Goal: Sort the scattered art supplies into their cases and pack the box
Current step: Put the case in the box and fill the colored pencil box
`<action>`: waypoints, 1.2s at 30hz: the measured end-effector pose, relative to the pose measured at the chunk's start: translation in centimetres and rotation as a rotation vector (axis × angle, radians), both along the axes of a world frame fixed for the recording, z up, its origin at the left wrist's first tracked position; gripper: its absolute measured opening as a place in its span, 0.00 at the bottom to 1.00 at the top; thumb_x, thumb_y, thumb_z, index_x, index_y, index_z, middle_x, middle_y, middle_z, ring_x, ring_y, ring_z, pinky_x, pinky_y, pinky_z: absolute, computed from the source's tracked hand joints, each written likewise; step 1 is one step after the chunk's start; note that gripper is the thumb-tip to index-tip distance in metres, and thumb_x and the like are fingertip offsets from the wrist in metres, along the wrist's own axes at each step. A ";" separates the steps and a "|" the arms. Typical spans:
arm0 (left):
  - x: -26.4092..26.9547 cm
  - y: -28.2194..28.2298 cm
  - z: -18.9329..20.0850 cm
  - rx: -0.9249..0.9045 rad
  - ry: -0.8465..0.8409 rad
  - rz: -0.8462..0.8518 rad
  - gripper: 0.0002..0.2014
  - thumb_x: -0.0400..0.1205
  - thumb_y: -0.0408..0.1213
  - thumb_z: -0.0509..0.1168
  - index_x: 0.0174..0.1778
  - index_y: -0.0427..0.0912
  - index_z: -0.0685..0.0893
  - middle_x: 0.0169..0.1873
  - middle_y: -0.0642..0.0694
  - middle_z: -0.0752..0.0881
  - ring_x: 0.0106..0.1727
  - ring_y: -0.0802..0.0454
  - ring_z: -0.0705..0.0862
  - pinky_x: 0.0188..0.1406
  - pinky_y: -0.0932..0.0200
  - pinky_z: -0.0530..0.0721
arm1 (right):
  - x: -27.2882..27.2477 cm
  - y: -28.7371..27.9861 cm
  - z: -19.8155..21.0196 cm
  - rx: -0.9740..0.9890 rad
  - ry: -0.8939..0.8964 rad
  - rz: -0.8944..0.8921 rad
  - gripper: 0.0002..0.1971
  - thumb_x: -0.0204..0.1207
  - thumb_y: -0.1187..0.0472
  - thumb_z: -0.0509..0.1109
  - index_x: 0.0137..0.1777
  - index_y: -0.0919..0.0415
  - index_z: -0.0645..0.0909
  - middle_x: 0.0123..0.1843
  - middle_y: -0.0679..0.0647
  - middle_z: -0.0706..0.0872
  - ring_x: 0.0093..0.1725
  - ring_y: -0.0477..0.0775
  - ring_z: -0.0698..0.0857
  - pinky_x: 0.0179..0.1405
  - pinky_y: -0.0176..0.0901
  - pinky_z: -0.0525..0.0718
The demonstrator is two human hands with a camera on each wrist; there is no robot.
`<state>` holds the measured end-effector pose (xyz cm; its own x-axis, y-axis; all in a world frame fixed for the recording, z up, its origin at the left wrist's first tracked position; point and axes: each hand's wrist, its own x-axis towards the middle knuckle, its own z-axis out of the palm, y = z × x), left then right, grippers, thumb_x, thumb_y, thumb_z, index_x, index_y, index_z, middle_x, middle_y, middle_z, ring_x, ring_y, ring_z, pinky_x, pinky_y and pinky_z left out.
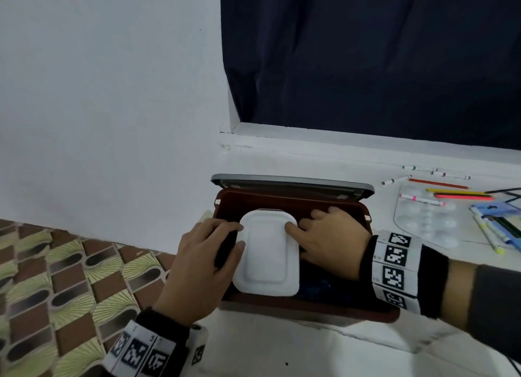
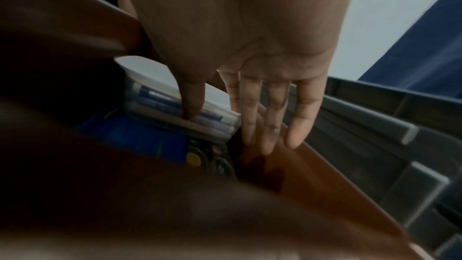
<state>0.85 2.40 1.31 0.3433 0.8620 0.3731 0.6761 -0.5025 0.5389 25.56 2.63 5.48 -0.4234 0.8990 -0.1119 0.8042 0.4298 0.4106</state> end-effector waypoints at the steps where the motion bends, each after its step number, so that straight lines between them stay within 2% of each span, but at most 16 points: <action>1: 0.0 0.0 0.0 0.004 0.008 -0.001 0.17 0.85 0.55 0.56 0.64 0.56 0.81 0.57 0.63 0.79 0.59 0.62 0.74 0.64 0.53 0.75 | -0.2 0.0 0.2 -0.005 -0.016 0.000 0.30 0.86 0.41 0.52 0.82 0.56 0.58 0.65 0.57 0.82 0.59 0.62 0.81 0.46 0.50 0.67; 3: -0.1 0.1 -0.2 0.016 0.040 -0.011 0.16 0.85 0.55 0.56 0.64 0.57 0.82 0.58 0.64 0.80 0.62 0.61 0.76 0.64 0.54 0.74 | 0.0 -0.1 0.3 0.021 -0.015 -0.012 0.36 0.84 0.34 0.48 0.84 0.56 0.53 0.68 0.57 0.80 0.61 0.63 0.81 0.50 0.52 0.70; 5: -0.3 0.2 -0.2 0.024 0.098 -0.033 0.17 0.85 0.56 0.55 0.64 0.58 0.83 0.59 0.65 0.82 0.65 0.60 0.77 0.65 0.55 0.72 | 0.5 -0.3 0.4 0.048 0.020 -0.023 0.36 0.81 0.31 0.45 0.82 0.54 0.60 0.64 0.57 0.83 0.57 0.62 0.83 0.48 0.51 0.70; 7: -0.4 0.4 -0.1 0.022 0.190 -0.063 0.18 0.87 0.58 0.53 0.63 0.61 0.84 0.59 0.67 0.83 0.65 0.62 0.77 0.67 0.55 0.70 | 1.1 -0.6 0.4 0.097 0.075 -0.024 0.35 0.79 0.29 0.44 0.69 0.51 0.77 0.47 0.55 0.88 0.43 0.60 0.86 0.39 0.49 0.67; 8: -0.5 0.4 0.0 0.018 0.241 -0.078 0.18 0.87 0.58 0.52 0.62 0.62 0.85 0.58 0.68 0.84 0.64 0.63 0.77 0.67 0.55 0.69 | 1.3 -0.9 0.5 0.097 0.079 -0.039 0.34 0.78 0.29 0.43 0.61 0.50 0.81 0.39 0.53 0.87 0.35 0.58 0.86 0.36 0.47 0.65; 9: -0.5 0.5 0.0 0.013 0.284 -0.092 0.18 0.88 0.58 0.50 0.61 0.63 0.85 0.57 0.69 0.84 0.64 0.63 0.77 0.67 0.54 0.68 | 1.6 -1.1 0.3 0.102 0.098 -0.042 0.34 0.77 0.29 0.42 0.56 0.49 0.82 0.35 0.51 0.86 0.32 0.58 0.85 0.34 0.46 0.64; 11: -0.6 0.5 0.2 -0.004 0.336 -0.101 0.19 0.88 0.58 0.49 0.60 0.64 0.85 0.56 0.69 0.84 0.63 0.62 0.77 0.66 0.53 0.68 | 2.2 -1.7 -0.1 0.109 0.161 -0.032 0.32 0.77 0.31 0.41 0.55 0.49 0.81 0.35 0.50 0.86 0.32 0.57 0.85 0.33 0.46 0.66; 15: -0.7 0.0 0.9 -0.013 0.416 -0.076 0.20 0.88 0.59 0.45 0.60 0.65 0.83 0.56 0.68 0.83 0.65 0.61 0.78 0.66 0.48 0.63 | 2.8 -4.1 0.5 0.168 0.350 -0.057 0.25 0.80 0.34 0.49 0.48 0.48 0.82 0.30 0.47 0.82 0.27 0.54 0.82 0.28 0.45 0.74; 17: -0.3 -0.5 1.5 -0.037 0.398 -0.087 0.21 0.88 0.60 0.44 0.62 0.66 0.82 0.57 0.68 0.82 0.66 0.62 0.77 0.68 0.47 0.62 | 3.2 -5.4 0.7 0.148 0.468 -0.085 0.22 0.82 0.36 0.50 0.50 0.48 0.81 0.33 0.46 0.82 0.30 0.53 0.82 0.28 0.46 0.78; 21: 2.8 -2.5 2.9 -0.080 0.191 -0.201 0.20 0.88 0.60 0.47 0.68 0.64 0.79 0.57 0.68 0.83 0.61 0.65 0.80 0.67 0.45 0.68 | 5.1 -7.7 0.7 0.164 0.757 -0.156 0.14 0.84 0.41 0.54 0.55 0.45 0.79 0.40 0.43 0.83 0.37 0.48 0.82 0.34 0.49 0.82; 24: 6.9 -4.3 3.9 -0.132 -0.061 -0.253 0.18 0.86 0.61 0.52 0.69 0.66 0.76 0.50 0.63 0.85 0.54 0.62 0.84 0.64 0.55 0.70 | 7.3 -9.4 0.3 0.167 0.953 -0.248 0.10 0.84 0.44 0.59 0.54 0.45 0.78 0.41 0.41 0.83 0.41 0.45 0.82 0.40 0.49 0.83; 27: 11.3 -5.7 4.9 -0.175 -0.317 -0.261 0.10 0.89 0.53 0.59 0.65 0.62 0.79 0.42 0.56 0.87 0.47 0.56 0.86 0.48 0.70 0.78 | 10.3 -11.1 0.1 0.206 1.120 -0.342 0.07 0.83 0.47 0.65 0.56 0.45 0.80 0.39 0.41 0.85 0.42 0.44 0.84 0.42 0.44 0.83; 29: 14.2 -6.5 5.2 -0.213 -0.411 -0.276 0.10 0.87 0.47 0.60 0.61 0.58 0.81 0.39 0.54 0.86 0.44 0.56 0.86 0.41 0.73 0.79 | 12.9 -12.3 0.0 0.231 1.238 -0.404 0.05 0.82 0.50 0.69 0.55 0.46 0.81 0.38 0.42 0.85 0.41 0.44 0.84 0.38 0.36 0.81; 31: 17.1 -7.2 5.2 -0.248 -0.457 -0.303 0.11 0.84 0.47 0.60 0.60 0.57 0.82 0.37 0.51 0.85 0.42 0.53 0.85 0.40 0.73 0.78 | 16.0 -13.6 -0.2 0.240 1.340 -0.456 0.05 0.81 0.52 0.70 0.55 0.46 0.81 0.37 0.44 0.86 0.39 0.46 0.86 0.34 0.32 0.78; 34: 21.7 -8.4 4.4 -0.351 -0.568 -0.361 0.12 0.85 0.43 0.61 0.61 0.52 0.84 0.35 0.43 0.84 0.38 0.48 0.82 0.40 0.62 0.81 | 21.2 -16.2 -1.2 0.255 1.418 -0.512 0.04 0.81 0.52 0.70 0.55 0.45 0.81 0.38 0.45 0.87 0.37 0.49 0.88 0.36 0.40 0.83; 36: 25.4 -9.4 3.1 -0.415 -0.629 -0.373 0.10 0.87 0.45 0.65 0.60 0.48 0.85 0.35 0.40 0.83 0.39 0.45 0.82 0.39 0.58 0.81 | 25.1 -18.1 -2.2 0.231 1.436 -0.572 0.04 0.81 0.51 0.69 0.54 0.43 0.80 0.39 0.45 0.87 0.37 0.50 0.88 0.38 0.44 0.85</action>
<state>26.21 -6.97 4.36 0.4668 0.8427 0.2682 0.0167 -0.3116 0.9501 50.65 -15.42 3.32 0.3410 0.9117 0.2290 0.5941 -0.0202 -0.8041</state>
